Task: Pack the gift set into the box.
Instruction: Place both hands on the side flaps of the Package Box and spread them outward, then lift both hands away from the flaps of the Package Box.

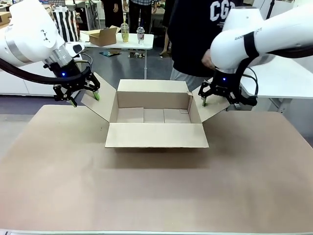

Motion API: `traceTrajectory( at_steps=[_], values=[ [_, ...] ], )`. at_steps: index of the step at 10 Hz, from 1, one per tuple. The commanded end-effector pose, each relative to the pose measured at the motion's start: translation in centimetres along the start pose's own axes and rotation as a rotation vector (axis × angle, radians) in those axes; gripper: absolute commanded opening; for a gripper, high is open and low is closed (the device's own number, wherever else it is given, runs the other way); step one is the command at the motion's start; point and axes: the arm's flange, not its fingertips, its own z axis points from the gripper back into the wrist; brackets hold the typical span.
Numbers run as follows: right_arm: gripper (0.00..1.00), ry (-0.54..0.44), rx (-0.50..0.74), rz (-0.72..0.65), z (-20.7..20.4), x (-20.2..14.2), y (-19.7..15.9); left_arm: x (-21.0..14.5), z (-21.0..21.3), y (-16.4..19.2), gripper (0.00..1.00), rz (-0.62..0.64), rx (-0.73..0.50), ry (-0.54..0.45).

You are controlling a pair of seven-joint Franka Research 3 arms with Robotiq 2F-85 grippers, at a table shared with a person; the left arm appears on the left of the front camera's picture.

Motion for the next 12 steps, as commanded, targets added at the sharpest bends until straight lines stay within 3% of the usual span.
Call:
traceTrajectory(
  at_steps=[1,12],
  values=[
    [1.0,-0.011,-0.071,0.049,0.74,-0.32,1.97,-0.1,0.23,-0.04,1.0,0.015,0.019,-0.005],
    [1.0,-0.011,-0.071,0.049,0.74,-0.32,1.97,-0.1,0.23,-0.04,1.0,0.015,0.019,-0.005]
  ],
)
